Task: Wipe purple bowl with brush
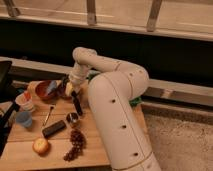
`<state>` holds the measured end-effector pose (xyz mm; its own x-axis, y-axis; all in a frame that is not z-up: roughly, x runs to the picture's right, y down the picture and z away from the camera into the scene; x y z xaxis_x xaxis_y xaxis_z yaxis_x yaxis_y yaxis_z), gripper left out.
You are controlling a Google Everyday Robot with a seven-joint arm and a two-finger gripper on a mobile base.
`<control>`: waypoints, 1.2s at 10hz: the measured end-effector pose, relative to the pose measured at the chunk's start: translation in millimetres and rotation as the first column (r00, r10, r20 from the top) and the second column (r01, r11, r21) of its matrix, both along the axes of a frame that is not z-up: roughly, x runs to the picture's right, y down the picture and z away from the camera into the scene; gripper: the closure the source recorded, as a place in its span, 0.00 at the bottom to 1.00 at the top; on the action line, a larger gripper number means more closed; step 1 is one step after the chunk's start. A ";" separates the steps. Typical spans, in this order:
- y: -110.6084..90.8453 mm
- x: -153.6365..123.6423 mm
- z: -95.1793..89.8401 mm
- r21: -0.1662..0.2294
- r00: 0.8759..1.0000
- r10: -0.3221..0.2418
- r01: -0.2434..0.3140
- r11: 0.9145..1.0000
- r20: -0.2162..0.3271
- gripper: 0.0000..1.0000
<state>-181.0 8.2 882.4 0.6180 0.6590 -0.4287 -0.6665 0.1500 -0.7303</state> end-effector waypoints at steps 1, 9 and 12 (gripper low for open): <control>-5.8 3.5 2.9 0.003 1.000 0.000 0.000 1.000 -0.007 1.00; -8.4 -49.5 0.9 0.031 0.996 -0.071 0.070 0.997 0.053 1.00; 13.0 -51.7 0.5 0.003 0.996 -0.063 0.063 0.998 0.065 1.00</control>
<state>-232.8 21.3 882.9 0.6847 0.6187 -0.3853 -0.6067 0.1908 -0.7717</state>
